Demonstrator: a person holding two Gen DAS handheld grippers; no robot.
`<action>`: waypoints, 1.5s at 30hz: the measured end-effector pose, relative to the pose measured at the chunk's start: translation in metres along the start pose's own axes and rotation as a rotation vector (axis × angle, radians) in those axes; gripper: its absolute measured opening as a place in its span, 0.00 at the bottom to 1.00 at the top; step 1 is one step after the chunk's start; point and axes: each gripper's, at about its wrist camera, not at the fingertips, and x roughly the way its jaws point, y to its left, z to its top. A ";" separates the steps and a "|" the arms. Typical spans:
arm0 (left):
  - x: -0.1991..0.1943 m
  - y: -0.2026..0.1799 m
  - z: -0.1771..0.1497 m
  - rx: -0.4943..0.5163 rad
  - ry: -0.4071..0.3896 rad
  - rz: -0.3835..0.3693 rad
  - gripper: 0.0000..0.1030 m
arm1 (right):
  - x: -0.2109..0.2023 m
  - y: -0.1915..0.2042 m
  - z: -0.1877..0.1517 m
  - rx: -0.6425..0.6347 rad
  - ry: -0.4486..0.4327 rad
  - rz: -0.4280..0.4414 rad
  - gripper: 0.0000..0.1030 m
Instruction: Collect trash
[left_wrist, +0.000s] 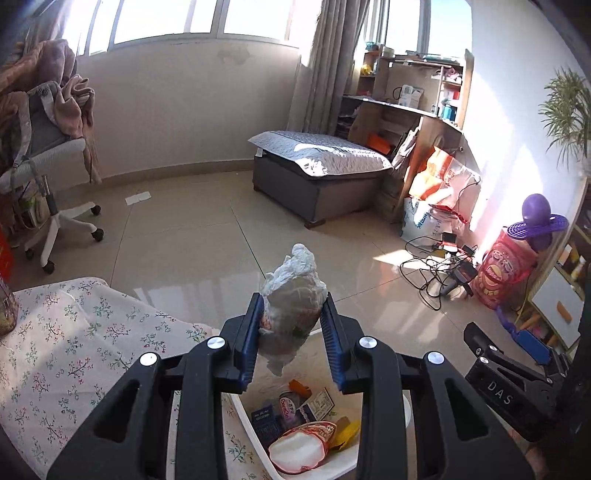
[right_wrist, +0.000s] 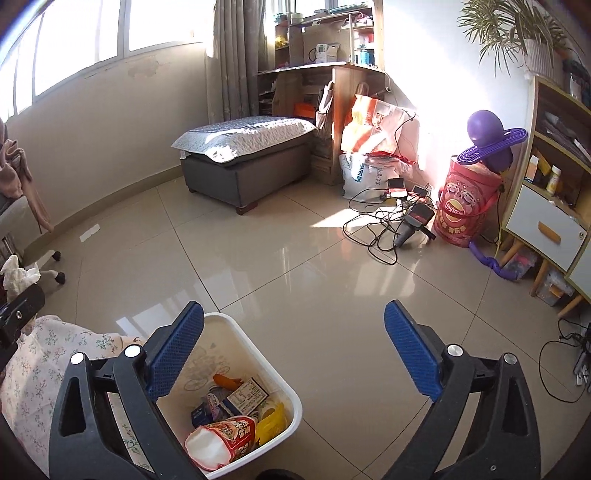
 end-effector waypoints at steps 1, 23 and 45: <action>0.006 -0.003 0.000 -0.002 0.013 -0.008 0.32 | 0.000 -0.005 0.000 0.018 -0.002 -0.005 0.92; 0.021 -0.008 -0.003 -0.030 0.101 0.006 0.85 | -0.012 -0.015 0.002 0.082 -0.085 -0.037 0.93; -0.074 0.074 -0.023 -0.047 -0.066 0.424 0.94 | -0.070 0.079 -0.014 -0.050 -0.202 0.191 0.93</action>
